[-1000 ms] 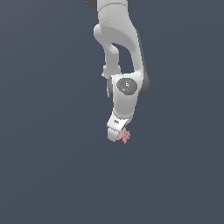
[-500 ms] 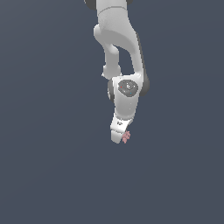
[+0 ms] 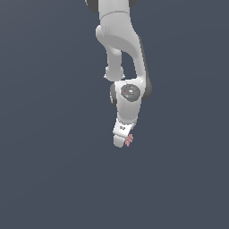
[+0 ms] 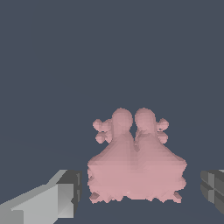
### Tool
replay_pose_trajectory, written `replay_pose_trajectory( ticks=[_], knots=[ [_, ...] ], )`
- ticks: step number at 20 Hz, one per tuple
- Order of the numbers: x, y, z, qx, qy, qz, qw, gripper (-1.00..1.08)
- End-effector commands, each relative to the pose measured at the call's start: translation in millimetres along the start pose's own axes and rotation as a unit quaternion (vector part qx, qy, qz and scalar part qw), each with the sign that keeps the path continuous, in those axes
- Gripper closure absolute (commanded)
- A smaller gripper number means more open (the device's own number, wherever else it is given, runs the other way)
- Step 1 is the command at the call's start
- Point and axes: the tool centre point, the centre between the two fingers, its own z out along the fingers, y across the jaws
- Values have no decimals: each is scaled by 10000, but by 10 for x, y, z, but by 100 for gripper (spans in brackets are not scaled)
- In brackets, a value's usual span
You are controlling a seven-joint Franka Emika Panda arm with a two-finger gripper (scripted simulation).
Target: Pick up the object and move it to a goal position.
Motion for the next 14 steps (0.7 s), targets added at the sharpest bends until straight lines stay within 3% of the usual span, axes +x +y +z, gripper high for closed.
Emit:
replay_pose_trajectory(
  ticks=[1,10,11,14],
  knots=[
    [-2,-9,120,6,-2,-8,10000,-92],
    [1,-3,387,5,-1,-19,10000,-92],
    [1,-3,387,5,-1,-19,10000,108],
    [1,-3,387,5,-1,-19,10000,108]
  ],
)
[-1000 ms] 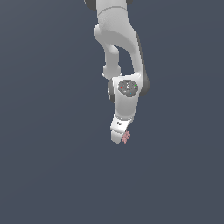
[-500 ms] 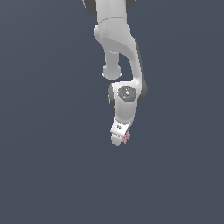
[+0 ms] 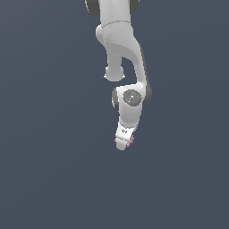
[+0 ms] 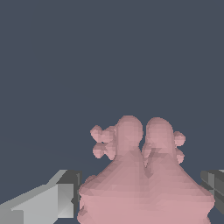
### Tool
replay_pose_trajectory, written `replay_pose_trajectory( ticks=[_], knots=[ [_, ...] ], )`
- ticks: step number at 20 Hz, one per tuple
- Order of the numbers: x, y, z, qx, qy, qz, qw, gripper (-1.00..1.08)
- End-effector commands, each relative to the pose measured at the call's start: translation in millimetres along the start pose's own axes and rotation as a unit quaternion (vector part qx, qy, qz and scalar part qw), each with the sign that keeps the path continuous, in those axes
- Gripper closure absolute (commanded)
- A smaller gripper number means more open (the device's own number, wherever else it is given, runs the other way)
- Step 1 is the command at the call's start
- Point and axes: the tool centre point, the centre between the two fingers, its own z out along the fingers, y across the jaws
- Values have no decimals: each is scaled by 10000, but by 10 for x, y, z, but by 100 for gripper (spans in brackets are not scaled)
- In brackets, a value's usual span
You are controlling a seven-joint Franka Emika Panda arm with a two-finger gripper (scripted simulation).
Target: Pick up the object and move it to a goal position.
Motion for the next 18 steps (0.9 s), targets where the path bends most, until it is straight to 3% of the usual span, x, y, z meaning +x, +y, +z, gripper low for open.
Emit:
replay_pose_trajectory(
  ticks=[1,6,7,18],
  knots=[
    [-109,-14,146,76,-55,54,9999,108],
    [-109,-14,146,76,-55,54,9999,108],
    [19,16,-4,-24,18,-6,10000,108],
    [49,18,-388,-14,9,-4,10000,108]
  ],
)
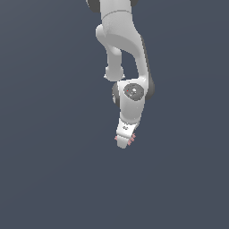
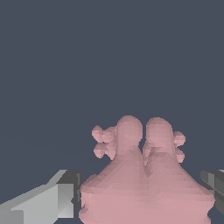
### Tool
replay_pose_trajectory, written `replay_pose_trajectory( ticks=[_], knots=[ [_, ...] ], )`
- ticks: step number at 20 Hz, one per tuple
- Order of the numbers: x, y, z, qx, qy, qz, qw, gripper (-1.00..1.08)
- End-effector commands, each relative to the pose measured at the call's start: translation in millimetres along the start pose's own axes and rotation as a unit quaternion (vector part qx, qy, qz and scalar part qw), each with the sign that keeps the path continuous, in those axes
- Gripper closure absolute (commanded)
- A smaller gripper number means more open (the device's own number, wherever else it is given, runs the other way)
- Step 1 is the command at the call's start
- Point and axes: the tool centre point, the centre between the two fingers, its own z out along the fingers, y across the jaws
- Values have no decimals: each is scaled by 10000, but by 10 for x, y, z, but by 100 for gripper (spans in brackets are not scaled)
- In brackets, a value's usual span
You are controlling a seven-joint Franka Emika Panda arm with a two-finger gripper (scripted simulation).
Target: Pick up the object and move it to a goal position.
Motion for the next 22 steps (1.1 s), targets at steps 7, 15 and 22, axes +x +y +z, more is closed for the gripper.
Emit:
replay_pose_trajectory(
  ticks=[7,15,22],
  knots=[
    [64,11,-733,13,-9,3,10000,108],
    [150,33,-1659,39,-19,11,10000,108],
    [222,67,-2419,57,-29,21,10000,108]
  ],
)
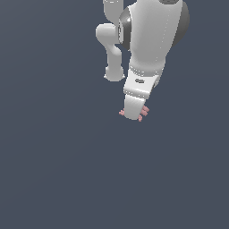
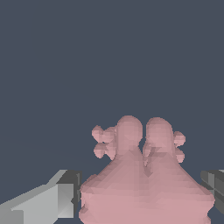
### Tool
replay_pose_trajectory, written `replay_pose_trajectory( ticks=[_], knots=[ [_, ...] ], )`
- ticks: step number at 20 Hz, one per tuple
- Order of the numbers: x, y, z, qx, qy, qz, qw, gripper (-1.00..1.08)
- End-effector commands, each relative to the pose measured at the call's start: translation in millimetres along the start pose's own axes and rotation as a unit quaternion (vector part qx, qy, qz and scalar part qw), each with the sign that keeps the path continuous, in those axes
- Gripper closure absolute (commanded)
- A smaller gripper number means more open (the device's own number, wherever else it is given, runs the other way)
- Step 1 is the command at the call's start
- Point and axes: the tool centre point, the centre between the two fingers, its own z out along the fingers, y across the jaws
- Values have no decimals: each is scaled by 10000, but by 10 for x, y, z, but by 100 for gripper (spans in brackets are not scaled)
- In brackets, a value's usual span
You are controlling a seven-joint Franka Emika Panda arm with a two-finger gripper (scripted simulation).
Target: Pick up the object and move it to a goal position.
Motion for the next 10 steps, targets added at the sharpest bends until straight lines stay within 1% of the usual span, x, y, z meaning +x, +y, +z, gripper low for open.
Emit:
replay_pose_trajectory(
  ticks=[1,6,10],
  knots=[
    [21,6,-267,12,-5,5,10000,108],
    [68,36,-767,22,-15,16,10000,108],
    [100,63,-1090,29,-23,26,10000,108]
  ],
)
